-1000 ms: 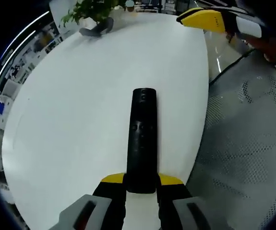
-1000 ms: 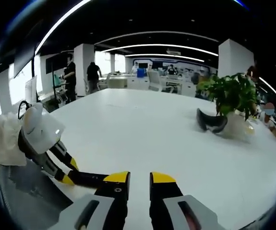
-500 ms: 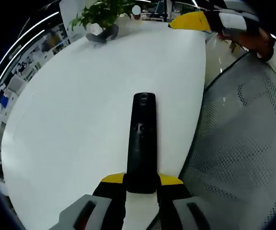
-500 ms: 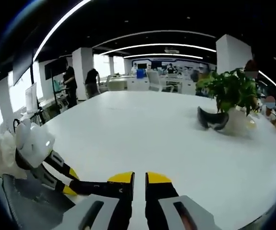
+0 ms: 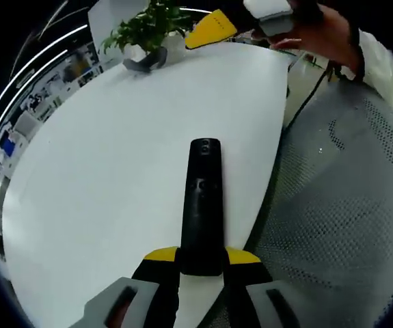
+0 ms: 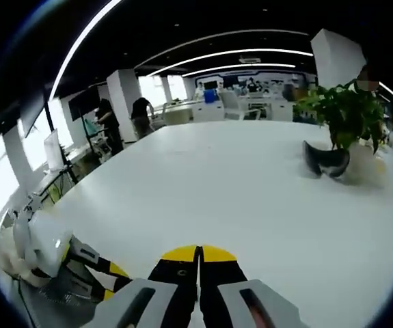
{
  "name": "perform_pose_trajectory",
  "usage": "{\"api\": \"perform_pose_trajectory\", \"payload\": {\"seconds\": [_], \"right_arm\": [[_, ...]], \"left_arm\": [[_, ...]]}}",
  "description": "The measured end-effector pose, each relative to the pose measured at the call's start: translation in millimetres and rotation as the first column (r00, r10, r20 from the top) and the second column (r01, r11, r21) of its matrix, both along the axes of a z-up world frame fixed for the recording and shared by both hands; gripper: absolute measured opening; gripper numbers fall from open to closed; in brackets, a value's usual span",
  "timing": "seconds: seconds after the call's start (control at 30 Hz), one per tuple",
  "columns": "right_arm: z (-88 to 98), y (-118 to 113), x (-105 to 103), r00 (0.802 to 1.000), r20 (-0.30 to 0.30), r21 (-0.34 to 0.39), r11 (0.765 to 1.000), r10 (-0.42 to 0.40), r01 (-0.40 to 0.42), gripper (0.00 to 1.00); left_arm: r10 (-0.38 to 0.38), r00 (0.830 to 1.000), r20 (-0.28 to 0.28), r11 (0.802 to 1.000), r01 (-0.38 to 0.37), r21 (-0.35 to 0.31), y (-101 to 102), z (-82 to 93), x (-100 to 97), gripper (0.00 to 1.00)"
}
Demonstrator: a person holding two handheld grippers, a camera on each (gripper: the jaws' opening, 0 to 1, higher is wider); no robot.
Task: Press the specified remote control buttons in sequence, fully releasing each button before pressing the next.
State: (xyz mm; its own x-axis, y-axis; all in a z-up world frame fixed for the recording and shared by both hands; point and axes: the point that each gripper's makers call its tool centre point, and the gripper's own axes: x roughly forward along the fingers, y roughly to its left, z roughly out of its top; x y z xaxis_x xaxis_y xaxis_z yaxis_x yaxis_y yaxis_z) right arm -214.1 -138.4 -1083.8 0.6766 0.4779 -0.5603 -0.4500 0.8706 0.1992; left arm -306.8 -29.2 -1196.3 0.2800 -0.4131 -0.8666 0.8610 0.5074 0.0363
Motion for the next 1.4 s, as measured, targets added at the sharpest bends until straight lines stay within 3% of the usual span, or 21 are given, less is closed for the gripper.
{"api": "perform_pose_trajectory", "payload": {"seconds": [0.17,0.43,0.6,0.8,1.13,1.23,1.27,1.3,1.33,1.37,1.4], "right_arm": [[-17.6,6.0,-4.8,0.997,-0.076,0.033,0.999,0.009,-0.006,0.0],[-48.3,4.5,-21.5,0.978,-0.208,0.005,1.0,0.014,-0.013,0.0],[-73.7,2.9,-35.3,0.937,-0.348,-0.048,0.998,0.021,-0.04,0.0],[-85.3,8.3,-43.7,0.92,-0.389,-0.084,0.992,0.054,-0.094,0.0],[-93.9,12.3,-43.9,0.913,-0.398,-0.117,0.983,0.087,-0.144,0.0],[-93.6,12.6,-40.1,0.921,-0.379,-0.131,0.98,0.091,-0.151,0.0],[-96.0,13.6,-41.1,0.915,-0.393,-0.127,0.98,0.093,-0.154,0.0],[-102.0,13.5,-50.0,0.887,-0.452,-0.126,0.978,0.095,-0.169,0.0],[-104.0,10.7,-53.5,0.877,-0.471,-0.142,0.974,0.089,-0.175,0.0],[-103.0,16.8,-47.2,0.899,-0.426,-0.143,0.974,0.101,-0.177,0.0],[-103.3,17.8,-47.4,0.901,-0.421,-0.147,0.972,0.108,-0.185,0.0]], "left_arm": [[0.001,1.0,0.007,1.0,-0.001,-0.013,-2.6,0.5,-8.0,0.23],[-0.019,1.0,0.018,1.0,0.02,-0.022,-3.1,0.9,-10.4,0.23],[-0.021,1.0,0.004,0.998,0.021,-0.059,-2.6,0.1,-8.7,0.24],[-0.026,1.0,0.011,0.997,0.027,-0.076,-5.4,0.0,-8.2,0.24],[-0.009,1.0,0.017,0.995,0.011,-0.095,-6.9,-0.2,-7.0,0.24],[-0.005,1.0,0.018,0.995,0.006,-0.095,-7.2,-0.2,-6.8,0.24],[-0.003,1.0,0.017,0.995,0.004,-0.097,-7.2,-0.2,-6.8,0.24],[-0.002,1.0,0.017,0.995,0.003,-0.098,-7.2,-0.1,-6.8,0.24],[-0.001,1.0,0.017,0.995,0.002,-0.099,-7.1,-0.1,-6.8,0.24],[0.001,1.0,0.016,0.995,0.0,-0.1,-7.4,-0.1,-6.9,0.24],[0.002,1.0,0.017,0.995,0.0,-0.1,-7.2,0.0,-6.6,0.24]]}}
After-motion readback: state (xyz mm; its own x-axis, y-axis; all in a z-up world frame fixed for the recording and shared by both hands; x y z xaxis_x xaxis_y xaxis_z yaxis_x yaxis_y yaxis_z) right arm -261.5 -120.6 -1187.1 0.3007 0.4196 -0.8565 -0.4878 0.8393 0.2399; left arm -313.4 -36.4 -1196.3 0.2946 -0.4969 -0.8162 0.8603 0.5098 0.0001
